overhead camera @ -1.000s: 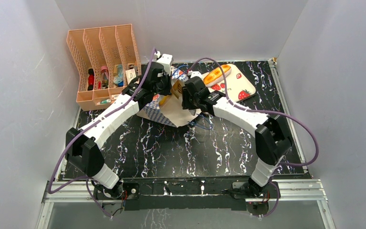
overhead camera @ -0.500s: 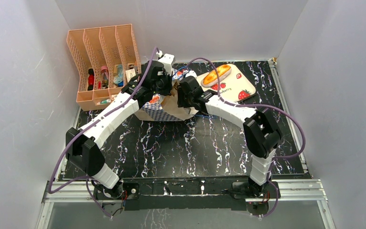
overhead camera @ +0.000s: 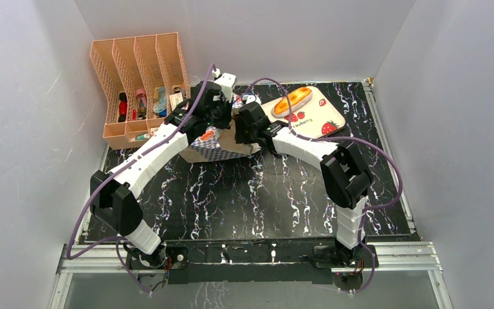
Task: Take the fake bread out of the paper bag
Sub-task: Take out the fake bread from the paper bag.
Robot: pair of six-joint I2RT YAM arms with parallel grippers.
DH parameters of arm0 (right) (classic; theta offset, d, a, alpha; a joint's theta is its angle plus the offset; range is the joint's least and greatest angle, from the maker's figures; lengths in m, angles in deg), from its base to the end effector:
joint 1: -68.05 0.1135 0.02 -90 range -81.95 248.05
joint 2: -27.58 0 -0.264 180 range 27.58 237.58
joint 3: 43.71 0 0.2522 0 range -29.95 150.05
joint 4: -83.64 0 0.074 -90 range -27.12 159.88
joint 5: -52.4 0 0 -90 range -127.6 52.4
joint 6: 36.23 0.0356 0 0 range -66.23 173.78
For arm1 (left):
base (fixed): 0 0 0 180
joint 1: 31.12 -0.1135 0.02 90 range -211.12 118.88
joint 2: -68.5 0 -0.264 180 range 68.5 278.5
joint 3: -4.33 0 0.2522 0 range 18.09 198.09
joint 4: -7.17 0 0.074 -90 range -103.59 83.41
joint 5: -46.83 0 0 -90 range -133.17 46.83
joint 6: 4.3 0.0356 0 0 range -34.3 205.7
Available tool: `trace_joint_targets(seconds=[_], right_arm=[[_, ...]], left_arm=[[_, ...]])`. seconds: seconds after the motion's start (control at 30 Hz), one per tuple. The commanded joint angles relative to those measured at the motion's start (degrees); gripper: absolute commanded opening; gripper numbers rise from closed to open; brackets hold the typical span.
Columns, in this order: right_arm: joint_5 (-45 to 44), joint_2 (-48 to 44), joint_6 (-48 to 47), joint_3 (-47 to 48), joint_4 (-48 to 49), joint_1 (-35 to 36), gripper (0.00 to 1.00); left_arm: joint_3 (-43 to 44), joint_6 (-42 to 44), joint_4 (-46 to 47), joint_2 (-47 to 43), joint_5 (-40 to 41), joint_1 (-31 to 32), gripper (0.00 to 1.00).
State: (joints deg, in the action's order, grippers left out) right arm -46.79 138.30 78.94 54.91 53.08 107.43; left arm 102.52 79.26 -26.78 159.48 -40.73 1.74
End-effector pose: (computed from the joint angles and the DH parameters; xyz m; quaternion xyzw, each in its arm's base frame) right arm 0.3439 0.2749 0.2336 -0.0810 0.9099 0.1517 0.3775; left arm 0.3138 -0.2009 0.3598 0.1837 0.8313 -0.1592 0.4999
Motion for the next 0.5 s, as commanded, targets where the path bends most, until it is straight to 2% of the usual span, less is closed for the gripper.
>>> trace_joint_targets(seconds=[0.0, 0.47], right_arm=[[-0.66, -5.6, -0.35, -1.38, 7.95, -0.55, 0.0], [8.52, -15.92, 4.75, -9.4, 10.26, -0.54, 0.0]], left_arm=[[0.07, -1.26, 0.5, -3.14, -0.84, 0.73, 0.0], [-1.76, -3.11, 2.08, -3.99, 0.38, 0.75, 0.0]])
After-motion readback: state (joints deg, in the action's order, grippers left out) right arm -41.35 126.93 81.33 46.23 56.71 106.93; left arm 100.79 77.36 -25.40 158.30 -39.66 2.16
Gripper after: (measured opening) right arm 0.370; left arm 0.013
